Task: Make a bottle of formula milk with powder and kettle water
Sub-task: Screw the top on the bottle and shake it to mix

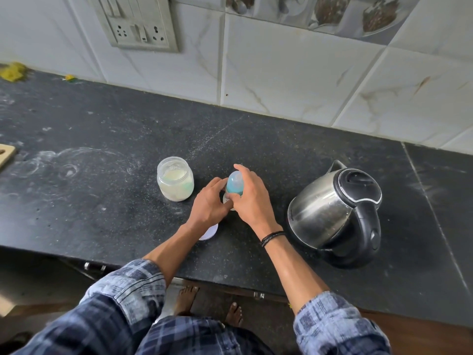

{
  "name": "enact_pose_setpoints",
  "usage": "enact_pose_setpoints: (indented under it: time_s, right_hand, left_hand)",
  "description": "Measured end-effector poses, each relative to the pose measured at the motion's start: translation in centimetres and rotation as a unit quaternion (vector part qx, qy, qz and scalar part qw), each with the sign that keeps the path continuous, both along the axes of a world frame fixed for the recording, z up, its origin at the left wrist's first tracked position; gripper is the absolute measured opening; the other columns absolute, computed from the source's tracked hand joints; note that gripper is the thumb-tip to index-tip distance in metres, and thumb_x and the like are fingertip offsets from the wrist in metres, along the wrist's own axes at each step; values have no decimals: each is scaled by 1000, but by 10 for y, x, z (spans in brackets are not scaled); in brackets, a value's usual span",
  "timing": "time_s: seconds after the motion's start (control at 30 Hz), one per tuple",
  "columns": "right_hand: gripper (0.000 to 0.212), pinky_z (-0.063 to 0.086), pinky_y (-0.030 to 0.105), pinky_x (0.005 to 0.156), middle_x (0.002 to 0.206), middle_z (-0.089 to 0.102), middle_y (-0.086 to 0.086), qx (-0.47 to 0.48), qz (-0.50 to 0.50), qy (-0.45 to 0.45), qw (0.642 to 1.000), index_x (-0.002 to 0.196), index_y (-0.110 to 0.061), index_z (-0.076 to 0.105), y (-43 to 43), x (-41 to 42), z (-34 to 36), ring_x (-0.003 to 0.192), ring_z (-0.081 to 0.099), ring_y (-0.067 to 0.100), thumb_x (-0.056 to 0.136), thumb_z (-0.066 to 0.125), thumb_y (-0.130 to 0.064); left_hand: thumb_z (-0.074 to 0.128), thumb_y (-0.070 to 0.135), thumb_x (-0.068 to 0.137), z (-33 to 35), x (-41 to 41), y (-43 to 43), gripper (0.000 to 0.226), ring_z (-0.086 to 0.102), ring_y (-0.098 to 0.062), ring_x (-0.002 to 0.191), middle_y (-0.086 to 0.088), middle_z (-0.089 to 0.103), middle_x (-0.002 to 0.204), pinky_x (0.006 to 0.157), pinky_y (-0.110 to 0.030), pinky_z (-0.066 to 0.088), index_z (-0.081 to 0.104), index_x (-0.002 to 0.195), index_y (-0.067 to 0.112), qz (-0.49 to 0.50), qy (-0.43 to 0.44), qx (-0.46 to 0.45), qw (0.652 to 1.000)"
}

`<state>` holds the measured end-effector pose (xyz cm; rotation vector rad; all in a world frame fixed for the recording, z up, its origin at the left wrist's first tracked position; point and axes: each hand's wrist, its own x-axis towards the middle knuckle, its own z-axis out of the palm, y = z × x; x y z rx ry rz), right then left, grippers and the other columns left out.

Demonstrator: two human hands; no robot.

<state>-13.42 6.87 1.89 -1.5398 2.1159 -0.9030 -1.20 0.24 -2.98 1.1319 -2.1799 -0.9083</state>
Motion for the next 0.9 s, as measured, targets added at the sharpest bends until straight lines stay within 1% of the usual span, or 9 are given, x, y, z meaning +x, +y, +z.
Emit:
enact_pose_setpoints:
  time_s: [0.23, 0.3, 0.47, 0.53, 0.63, 0.7, 0.77, 0.83, 0.9]
  right_hand:
    - [79, 41, 32, 104, 132, 57, 6, -11, -1, -1, 1000, 157, -19, 39, 1, 0, -3, 124, 49, 23, 90, 80, -14]
    - [78, 42, 33, 103, 130, 58, 6, -18, -7, -3, 1000, 156, -18, 41, 1, 2, -4, 122, 50, 23, 89, 80, -14]
    - [74, 46, 36, 99, 127, 60, 8, -39, -23, 2, 999, 151, -15, 45, 2, 6, -8, 117, 52, 25, 87, 83, -14]
    - [74, 47, 36, 99, 129, 60, 7, -39, -23, -3, 999, 150, -15, 45, 1, 4, -8, 118, 52, 25, 87, 83, -14]
    - [72, 48, 38, 99, 134, 59, 4, -44, -8, -6, 999, 152, -21, 44, 6, 1, -10, 118, 52, 24, 90, 80, -17]
    - [70, 50, 39, 97, 138, 55, 1, -46, 12, 2, 999, 154, -31, 41, 10, -1, -10, 119, 52, 22, 94, 76, -22]
    - [67, 53, 41, 98, 141, 52, -2, -44, 39, 9, 998, 154, -41, 37, 11, -4, -12, 121, 52, 20, 98, 72, -27]
    - [66, 55, 44, 99, 142, 49, -3, -41, 52, 0, 998, 152, -48, 35, 10, -6, -17, 124, 55, 19, 99, 70, -31]
    - [71, 56, 40, 97, 141, 49, -4, -53, 45, -13, 998, 152, -50, 31, 10, -6, -22, 123, 56, 15, 97, 73, -34]
  left_hand:
    - [55, 31, 78, -4, -2, 3, 42, 52, -5, 75, 18, 48, 82, 62, -23, 35, 63, 119, 26, 19, 7, -7, 1000]
    - [53, 33, 77, -3, -3, 4, 43, 53, -5, 76, 17, 49, 83, 62, -22, 36, 64, 119, 27, 24, 10, -10, 1000]
    - [56, 25, 80, -5, -5, 7, 36, 51, -9, 74, 16, 50, 83, 63, -29, 41, 64, 115, 26, 39, 17, -3, 999]
    - [57, 25, 81, -4, -5, 9, 38, 52, -8, 76, 16, 51, 84, 65, -28, 42, 65, 118, 26, 42, 19, 4, 999]
    - [59, 32, 79, 1, -5, 7, 37, 53, -1, 78, 16, 49, 83, 64, -22, 36, 66, 115, 24, 42, 14, 22, 999]
    - [68, 30, 80, 6, -4, 3, 36, 52, 2, 78, 18, 48, 85, 63, -18, 34, 64, 114, 21, 24, 2, 37, 999]
    - [75, 24, 82, 11, -2, -2, 45, 53, 0, 86, 18, 51, 99, 73, -16, 39, 61, 123, 16, -14, -9, 40, 999]
    - [79, 18, 81, 14, 5, -5, 58, 54, -7, 108, 5, 52, 124, 92, -22, 45, 55, 134, 12, -55, -14, 39, 998]
    - [76, 10, 82, 16, 17, -7, 62, 52, -15, 122, -3, 49, 138, 105, -29, 44, 53, 139, 11, -53, -11, 57, 997]
